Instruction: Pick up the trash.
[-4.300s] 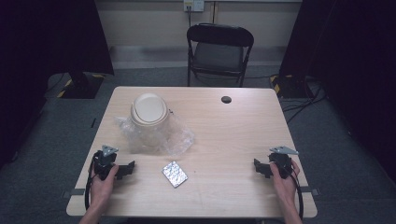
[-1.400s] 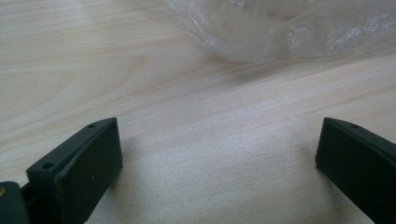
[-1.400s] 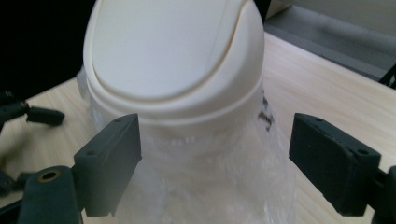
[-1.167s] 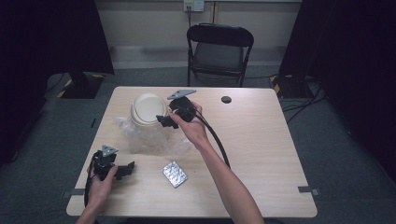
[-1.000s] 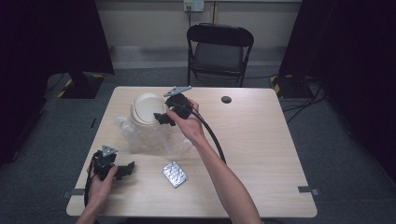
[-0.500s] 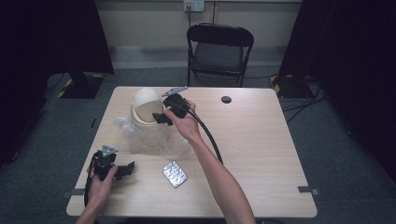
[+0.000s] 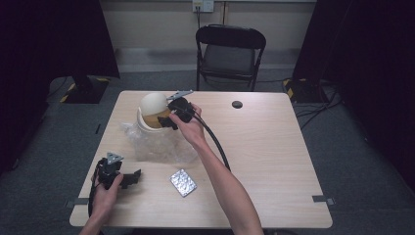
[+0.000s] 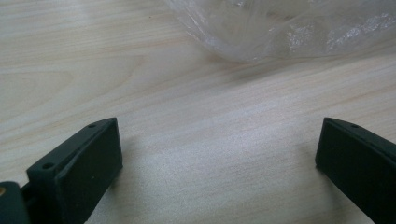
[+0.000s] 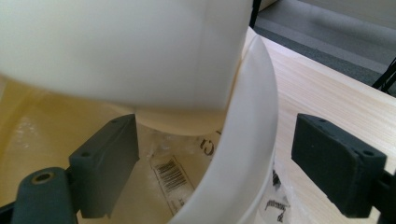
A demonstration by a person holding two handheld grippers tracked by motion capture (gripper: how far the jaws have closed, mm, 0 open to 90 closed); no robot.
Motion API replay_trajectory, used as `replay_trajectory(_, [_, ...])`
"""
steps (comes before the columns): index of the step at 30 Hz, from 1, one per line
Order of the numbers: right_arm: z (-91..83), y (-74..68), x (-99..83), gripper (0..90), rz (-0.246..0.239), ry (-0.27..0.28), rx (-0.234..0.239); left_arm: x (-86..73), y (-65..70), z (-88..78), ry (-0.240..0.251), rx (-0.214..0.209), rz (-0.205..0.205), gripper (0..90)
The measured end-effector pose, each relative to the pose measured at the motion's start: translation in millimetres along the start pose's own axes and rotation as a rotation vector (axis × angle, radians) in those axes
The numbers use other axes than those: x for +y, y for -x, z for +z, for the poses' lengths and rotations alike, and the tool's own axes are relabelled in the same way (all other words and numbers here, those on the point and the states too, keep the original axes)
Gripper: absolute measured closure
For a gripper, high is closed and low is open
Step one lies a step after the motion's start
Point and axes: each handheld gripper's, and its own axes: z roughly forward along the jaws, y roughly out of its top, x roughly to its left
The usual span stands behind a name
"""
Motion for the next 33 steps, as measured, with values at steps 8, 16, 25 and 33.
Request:
replay_trajectory(8, [3.7,-1.5,3.0,16.1,0.004,0.014,-0.004,0.0,0.0,0.0,0.000,-0.001,0.000,0.0])
replay_trajectory(16, [-9.7,-8.5,2.4,17.5,-0.006,0.027,0.018,0.0,0.0,0.0,0.000,0.000,0.000,0.0])
replay_trajectory(25, [-41.2,-6.7,-1.7,16.1,-0.005,0.056,0.040,0.0,0.0,-0.1,-0.001,0.000,0.000,0.0])
replay_trajectory(33, [-70.4,1.4,-22.9,14.2,0.029,0.056,0.048,0.1,0.0,-0.1,-0.001,0.000,0.000,0.0])
